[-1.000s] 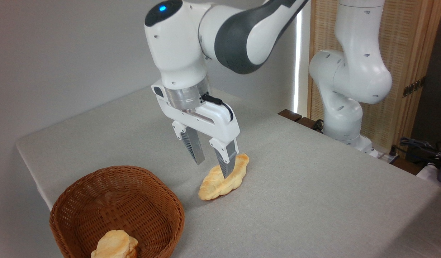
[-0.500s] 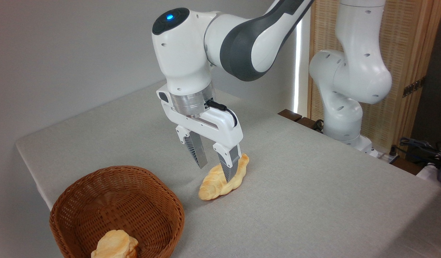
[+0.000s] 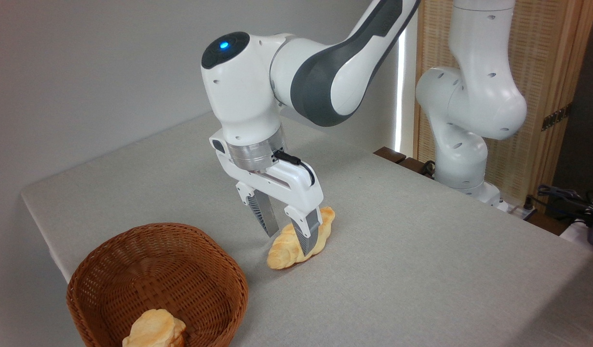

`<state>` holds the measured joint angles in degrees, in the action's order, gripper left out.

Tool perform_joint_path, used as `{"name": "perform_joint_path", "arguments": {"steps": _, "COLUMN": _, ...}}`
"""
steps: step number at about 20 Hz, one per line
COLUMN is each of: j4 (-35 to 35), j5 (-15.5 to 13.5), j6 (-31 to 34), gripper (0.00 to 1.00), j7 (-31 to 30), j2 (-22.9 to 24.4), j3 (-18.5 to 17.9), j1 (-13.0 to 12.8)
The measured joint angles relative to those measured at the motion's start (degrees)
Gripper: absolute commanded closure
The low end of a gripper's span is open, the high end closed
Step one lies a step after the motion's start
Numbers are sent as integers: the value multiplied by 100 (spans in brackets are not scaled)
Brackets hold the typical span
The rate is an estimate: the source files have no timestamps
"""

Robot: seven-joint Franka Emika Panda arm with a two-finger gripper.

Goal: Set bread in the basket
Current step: 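Close the gripper on the twisted bread roll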

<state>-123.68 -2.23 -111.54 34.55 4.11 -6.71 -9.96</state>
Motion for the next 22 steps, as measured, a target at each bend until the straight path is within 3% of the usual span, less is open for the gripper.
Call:
{"name": "perform_joint_path", "arguments": {"steps": 4, "j4": 0, "j5": 2, "j6": -9, "gripper": 0, "j7": 0, "j2": -81, "j3": 15, "j1": -4}}
{"name": "perform_joint_path", "arguments": {"steps": 5, "j4": 0, "j5": 5, "j6": -13, "gripper": 4, "j7": 1, "j2": -92, "j3": 21, "j1": -7}}
{"name": "perform_joint_path", "arguments": {"steps": 8, "j4": 0, "j5": 8, "j6": -22, "gripper": 46, "j7": 104, "j2": -114, "j3": 25, "j1": -12}}
{"name": "perform_joint_path", "arguments": {"steps": 10, "j4": 0, "j5": 8, "j6": -23, "gripper": 53, "j7": 120, "j2": -122, "j3": 25, "j1": -12}}
{"name": "perform_joint_path", "arguments": {"steps": 22, "j4": 81, "j5": 9, "j6": -30, "gripper": 53, "j7": 120, "j2": -122, "j3": 25, "j1": -12}}
